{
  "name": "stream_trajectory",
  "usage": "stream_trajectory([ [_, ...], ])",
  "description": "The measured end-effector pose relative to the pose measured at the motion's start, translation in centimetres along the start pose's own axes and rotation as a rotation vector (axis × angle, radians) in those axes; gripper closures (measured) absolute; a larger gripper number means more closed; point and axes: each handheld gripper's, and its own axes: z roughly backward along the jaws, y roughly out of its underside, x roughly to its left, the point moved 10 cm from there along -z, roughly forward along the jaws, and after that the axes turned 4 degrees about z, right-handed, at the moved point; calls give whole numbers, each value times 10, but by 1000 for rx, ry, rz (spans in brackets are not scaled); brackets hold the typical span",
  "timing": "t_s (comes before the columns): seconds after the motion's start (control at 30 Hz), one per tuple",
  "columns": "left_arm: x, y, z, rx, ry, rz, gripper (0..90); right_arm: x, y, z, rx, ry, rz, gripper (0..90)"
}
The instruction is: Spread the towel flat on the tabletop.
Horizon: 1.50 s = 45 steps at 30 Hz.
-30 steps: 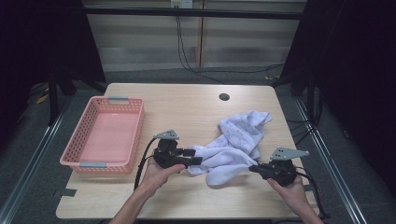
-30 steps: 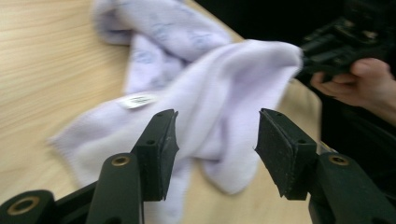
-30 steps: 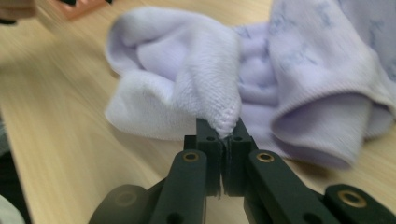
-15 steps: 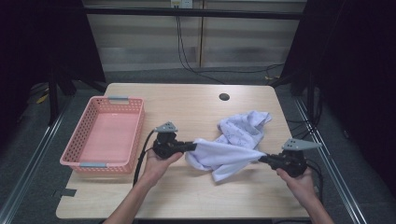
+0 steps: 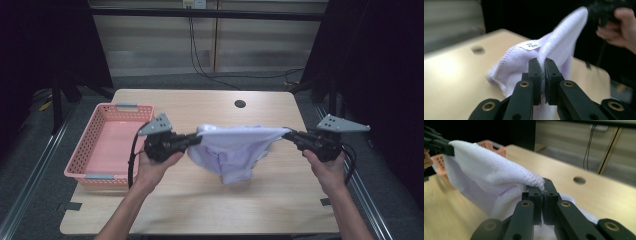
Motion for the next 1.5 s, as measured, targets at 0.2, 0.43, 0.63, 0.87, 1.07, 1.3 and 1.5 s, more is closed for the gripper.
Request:
stream_trajectory([
  [0.2,-27,98,-12,220,79,17,827,23,82,1,172,-67,-39,879],
  [0.43,-44,146,-2,358,172,66,633,52,166,7,358,-135,-60,857],
  [0.63,-16,126,-21,287,65,119,552,57,170,13,387,-150,-57,646],
  [0.87,8,146,-51,380,26,128,455,45,154,31,292,-137,-88,593],
  [1.07,0,155,-52,420,-15,50,585,37,148,36,241,-132,-109,594],
  [1.3,1,153,-48,400,13,44,823,20,165,21,309,-69,-122,581],
  [1.5,3,140,-31,313,40,95,830,6,182,6,381,-55,-115,532],
])
